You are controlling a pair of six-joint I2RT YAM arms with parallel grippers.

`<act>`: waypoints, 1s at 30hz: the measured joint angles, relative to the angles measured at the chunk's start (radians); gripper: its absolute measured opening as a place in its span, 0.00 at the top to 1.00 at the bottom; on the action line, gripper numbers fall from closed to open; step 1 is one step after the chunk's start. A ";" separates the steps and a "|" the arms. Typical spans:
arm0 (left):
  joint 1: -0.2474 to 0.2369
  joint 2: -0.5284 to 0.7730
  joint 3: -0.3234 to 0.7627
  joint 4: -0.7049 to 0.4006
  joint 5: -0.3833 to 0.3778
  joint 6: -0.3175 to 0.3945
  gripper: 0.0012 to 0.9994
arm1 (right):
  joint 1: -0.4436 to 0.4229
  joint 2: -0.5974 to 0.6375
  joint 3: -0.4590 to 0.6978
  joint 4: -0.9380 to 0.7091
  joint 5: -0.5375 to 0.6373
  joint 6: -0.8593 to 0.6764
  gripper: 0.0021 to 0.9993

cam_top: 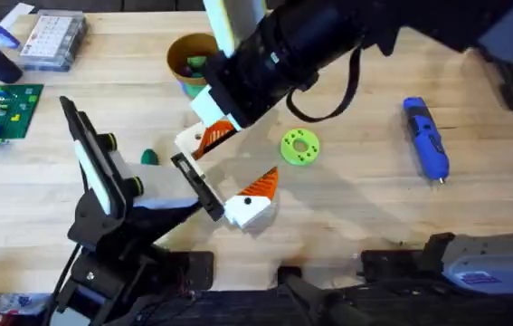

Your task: Pick up the gripper from the table and insert it into the empty holder that is missing its gripper. Then pick up a screw, insert it into the mounting hole, and use the screwdriver to tighten it. Finally, clean up the table by picking up the vegetable and placing it into the bucket.

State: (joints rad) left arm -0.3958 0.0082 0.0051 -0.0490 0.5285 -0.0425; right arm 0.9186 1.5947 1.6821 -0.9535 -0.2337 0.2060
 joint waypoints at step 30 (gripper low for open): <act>0.000 0.000 0.000 0.000 0.000 0.000 0.01 | 0.030 0.089 0.000 0.006 -0.026 0.004 0.99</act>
State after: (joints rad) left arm -0.3958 0.0082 0.0051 -0.0490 0.5285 -0.0422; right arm 0.9482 1.6833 1.6821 -0.9474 -0.2600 0.2104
